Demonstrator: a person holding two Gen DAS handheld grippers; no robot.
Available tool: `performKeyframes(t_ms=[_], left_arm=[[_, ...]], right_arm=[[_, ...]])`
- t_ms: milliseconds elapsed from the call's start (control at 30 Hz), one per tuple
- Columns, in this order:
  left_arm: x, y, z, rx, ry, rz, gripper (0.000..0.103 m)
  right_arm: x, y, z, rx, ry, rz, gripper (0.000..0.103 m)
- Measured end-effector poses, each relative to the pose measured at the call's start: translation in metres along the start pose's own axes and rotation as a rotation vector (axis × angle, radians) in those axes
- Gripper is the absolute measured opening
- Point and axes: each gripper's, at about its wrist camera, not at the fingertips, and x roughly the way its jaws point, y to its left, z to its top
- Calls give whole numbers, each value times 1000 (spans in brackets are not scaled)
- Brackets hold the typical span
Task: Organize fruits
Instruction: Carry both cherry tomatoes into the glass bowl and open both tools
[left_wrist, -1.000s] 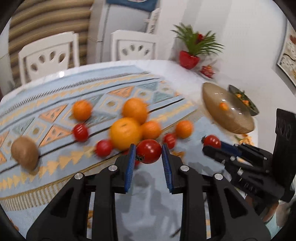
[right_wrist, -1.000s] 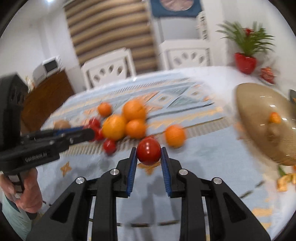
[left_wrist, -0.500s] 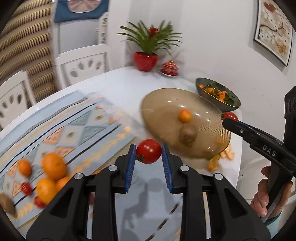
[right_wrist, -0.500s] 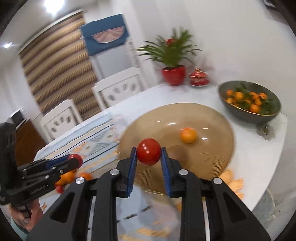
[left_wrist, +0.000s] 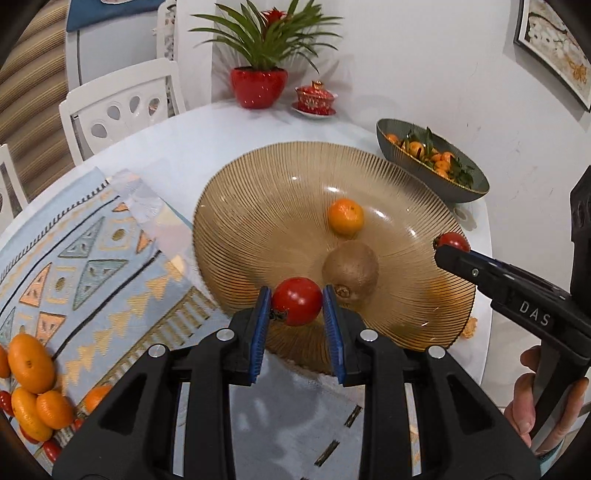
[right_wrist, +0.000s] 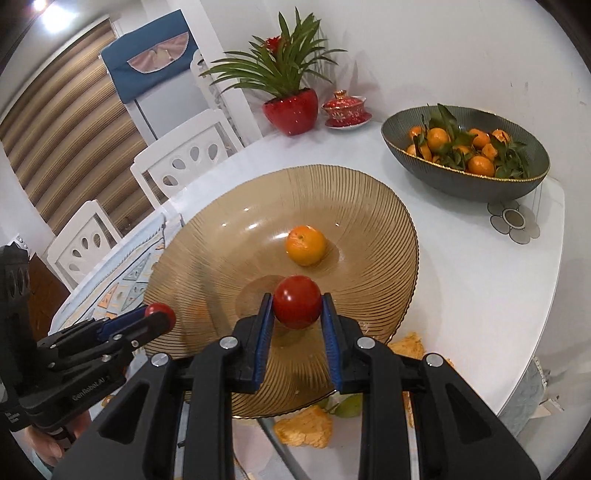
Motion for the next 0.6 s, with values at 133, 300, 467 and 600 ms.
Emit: performKeyframes(t_ms=[133,300,467,600], left_arm=[[7,-5,-1,15,9,2,28],[9,-7,0,16,15,0,28],[5,-7,-1,23,25,-13,40],[-7,-5,-5,32,15,-11,41]], right_arm=[[6,-2,0,2,14,-5,25],[9,-3,0,8,21,-5,28],[6,-2,1,17,29,0,29],[-8,2,2,20,15,3,29]])
